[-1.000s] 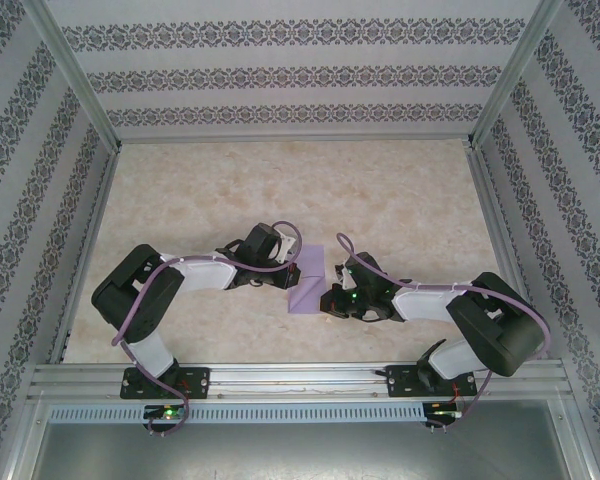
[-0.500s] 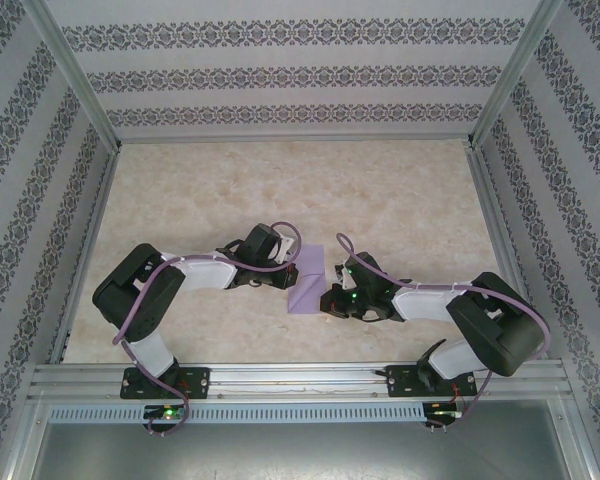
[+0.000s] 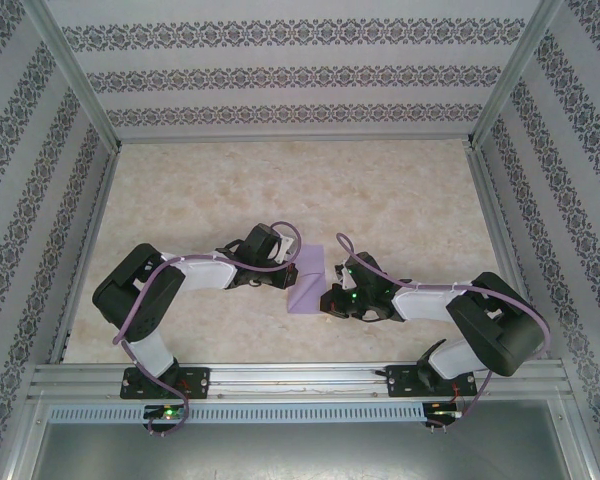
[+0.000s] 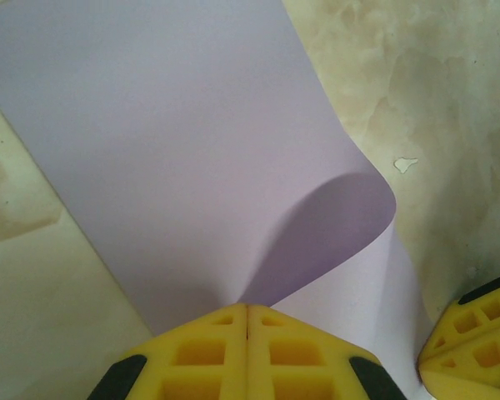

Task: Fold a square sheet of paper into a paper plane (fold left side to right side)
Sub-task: Fold the triangle a second time at the center of the table.

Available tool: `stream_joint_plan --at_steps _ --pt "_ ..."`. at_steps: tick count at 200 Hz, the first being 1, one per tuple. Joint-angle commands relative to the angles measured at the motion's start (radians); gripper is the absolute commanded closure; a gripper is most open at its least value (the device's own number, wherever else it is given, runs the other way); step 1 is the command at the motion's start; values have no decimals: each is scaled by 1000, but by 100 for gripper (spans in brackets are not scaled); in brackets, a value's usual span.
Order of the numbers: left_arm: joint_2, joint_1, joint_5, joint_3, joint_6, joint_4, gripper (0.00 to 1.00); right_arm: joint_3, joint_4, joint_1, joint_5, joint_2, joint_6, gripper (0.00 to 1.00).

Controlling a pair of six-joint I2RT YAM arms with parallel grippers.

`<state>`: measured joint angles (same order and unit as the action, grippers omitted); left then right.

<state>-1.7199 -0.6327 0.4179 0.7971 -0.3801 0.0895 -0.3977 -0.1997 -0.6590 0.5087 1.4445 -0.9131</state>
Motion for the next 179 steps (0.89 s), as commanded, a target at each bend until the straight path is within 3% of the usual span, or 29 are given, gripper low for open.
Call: stream_joint_plan --at_steps 1,68,140,179 --pt "-24 14 -8 9 23 -11 100 3 89 -15 -38 31 23 100" --pt "-49 14 -11 1 21 2 100 -4 87 -15 -26 25 23 100" --pt "-54 13 -9 -12 18 1 100 -27 55 -13 4 -144 -12 100" --pt "-56 13 -11 -17 15 8 100 -44 -22 -19 -34 -127 -40 100"
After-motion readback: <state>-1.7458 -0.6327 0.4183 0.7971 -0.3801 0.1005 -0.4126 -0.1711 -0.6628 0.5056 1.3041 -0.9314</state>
